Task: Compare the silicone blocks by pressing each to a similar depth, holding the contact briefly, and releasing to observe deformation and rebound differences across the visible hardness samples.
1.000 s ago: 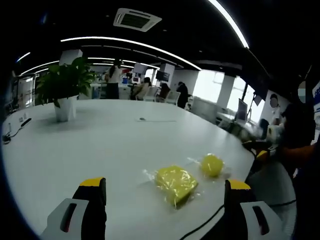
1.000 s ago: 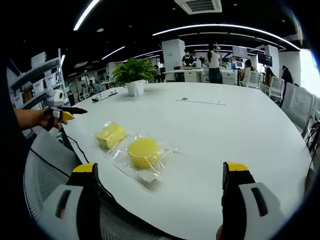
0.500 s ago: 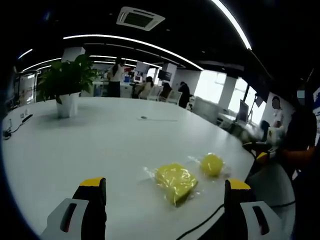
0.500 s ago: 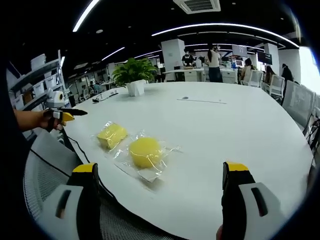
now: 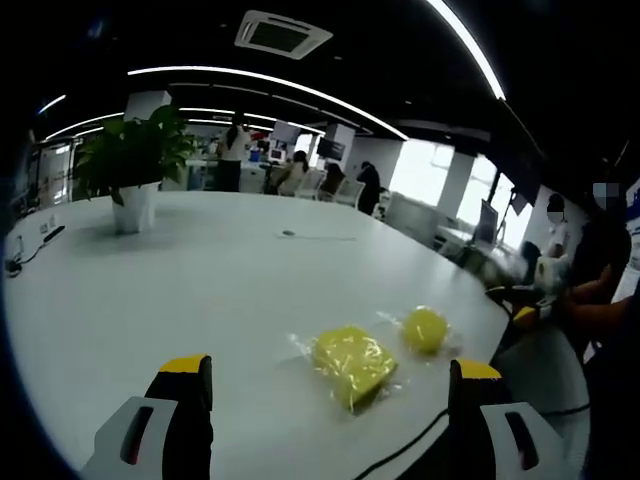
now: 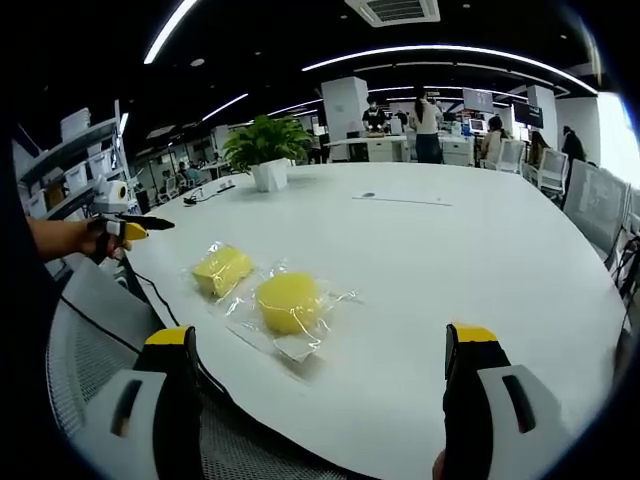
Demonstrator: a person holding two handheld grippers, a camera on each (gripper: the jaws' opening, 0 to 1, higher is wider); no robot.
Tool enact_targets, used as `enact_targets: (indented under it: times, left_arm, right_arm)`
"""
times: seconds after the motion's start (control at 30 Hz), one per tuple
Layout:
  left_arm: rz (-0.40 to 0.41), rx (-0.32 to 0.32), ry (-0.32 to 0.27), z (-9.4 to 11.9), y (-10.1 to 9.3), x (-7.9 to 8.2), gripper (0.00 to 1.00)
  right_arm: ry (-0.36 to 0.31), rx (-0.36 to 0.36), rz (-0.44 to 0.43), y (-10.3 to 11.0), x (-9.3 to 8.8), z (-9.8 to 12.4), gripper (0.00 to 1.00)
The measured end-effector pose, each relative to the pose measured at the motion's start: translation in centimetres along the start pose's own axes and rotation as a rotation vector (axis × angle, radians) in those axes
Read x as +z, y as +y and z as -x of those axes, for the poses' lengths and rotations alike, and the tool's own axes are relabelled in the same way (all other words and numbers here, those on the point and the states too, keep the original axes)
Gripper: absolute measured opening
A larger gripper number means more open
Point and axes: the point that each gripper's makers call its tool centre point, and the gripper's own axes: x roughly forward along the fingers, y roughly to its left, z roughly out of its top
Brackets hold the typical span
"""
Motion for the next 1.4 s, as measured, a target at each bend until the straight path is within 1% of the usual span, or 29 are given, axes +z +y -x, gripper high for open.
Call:
enact_targets:
  times: [0.17, 0.3, 0.43, 0.57, 0.7, 0.77, 0.83, 1.0, 1.1, 1.23, 1.33, 1.37, 1.4]
  left_arm:
    - [0.002, -0.004, 0.007, -0.3, 0.1, 0.1, 1.00]
    - [0.005, -0.004, 0.002, -0.4, 0.2, 0.5, 1.00]
    - [-0.003, -0.008, 0.012, -0.5, 0.2, 0.5, 1.00]
    - [0.012, -0.009, 0.010, -0.6, 0.3, 0.4, 1.00]
    - [0.026, -0.002, 0.018, -0.8, 0.3, 0.4, 1.00]
    - [0.042, 0.013, 0.017, -0.9, 0.5, 0.7, 1.00]
    - [0.058, 0.008, 0.004, -0.9, 0.4, 1.1, 1.00]
    - [0.096, -0.006, 0.004, -1.2, 0.4, 1.6, 0.99]
    - [0.153, -0.026, 0.006, -1.6, 0.4, 1.9, 0.98]
    - [0.225, -0.031, -0.001, -2.2, 0.9, 2.4, 0.97]
    - [0.246, -0.031, 0.018, -2.7, 1.5, 2.3, 0.96]
    - [0.247, -0.028, 0.050, -2.7, 1.4, 1.9, 0.95]
    - [0.254, -0.019, 0.109, -2.9, 1.5, 0.9, 0.95]
  right_arm:
    - [-0.012, -0.005, -0.007, -0.1, 0.4, 0.0, 0.96]
    - [-0.004, -0.003, -0.001, -0.2, 0.2, -0.1, 0.96]
    - [-0.004, -0.007, -0.007, -0.3, 0.2, -0.1, 0.96]
    - [-0.002, -0.005, -0.006, -0.4, 0.2, -0.3, 0.96]
    - [-0.010, -0.005, -0.011, -0.4, 0.5, -0.3, 0.96]
    - [-0.008, -0.004, -0.011, -0.5, 0.4, -0.4, 0.96]
    - [-0.003, -0.004, -0.010, -0.5, 0.3, -0.4, 0.96]
    - [-0.004, -0.003, -0.013, -0.4, 0.3, -0.5, 0.96]
    - [-0.008, -0.003, -0.019, -0.3, 0.3, -0.5, 0.96]
    - [-0.003, 0.001, -0.020, -0.1, 0.0, -0.5, 0.96]
    - [-0.008, 0.002, -0.021, 0.0, 0.2, -0.4, 0.96]
    - [-0.009, 0.001, -0.022, -0.1, 0.2, -0.4, 0.96]
    - [-0.010, 0.001, -0.022, -0.1, 0.2, -0.3, 0.96]
